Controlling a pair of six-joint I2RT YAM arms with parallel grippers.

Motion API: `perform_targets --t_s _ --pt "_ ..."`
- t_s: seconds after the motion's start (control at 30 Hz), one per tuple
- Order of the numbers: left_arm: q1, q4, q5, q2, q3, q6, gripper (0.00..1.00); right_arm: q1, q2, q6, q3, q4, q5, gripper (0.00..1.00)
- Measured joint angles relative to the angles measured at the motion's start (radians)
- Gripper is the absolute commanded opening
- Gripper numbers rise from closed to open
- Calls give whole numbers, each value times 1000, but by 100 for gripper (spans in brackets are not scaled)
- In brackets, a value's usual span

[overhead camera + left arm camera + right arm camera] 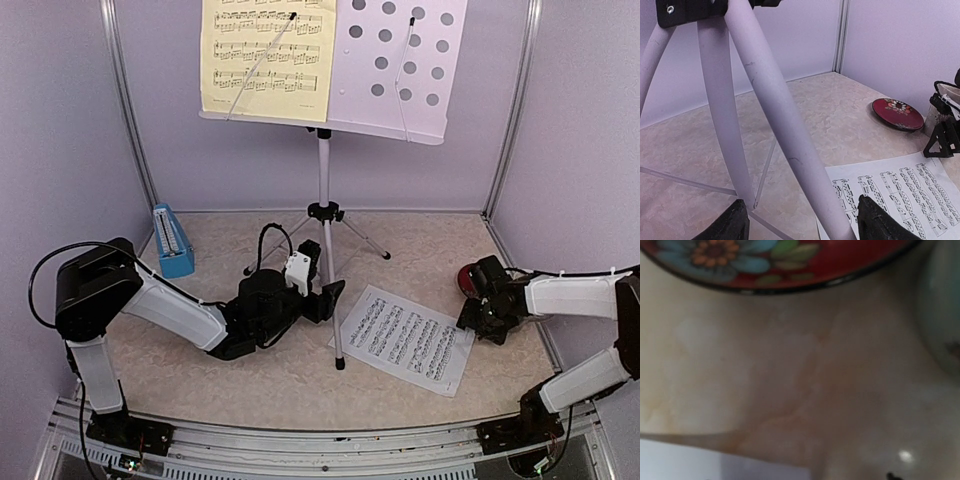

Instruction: Set up the instrument practice props

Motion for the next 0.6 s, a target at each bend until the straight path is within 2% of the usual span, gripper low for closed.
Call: perform_targets --t_s 0.27,0.43,0.6 --pt "-5 -1 -10 0 1 16 72 0 -77 7 -101 151 -85 58" --pt "-6 -1 -10 0 1 24 72 -5 -85 23 -131 220 -119 37" --pt "-8 -2 -14 0 1 28 72 -10 -94 33 -144 252 -135 9"
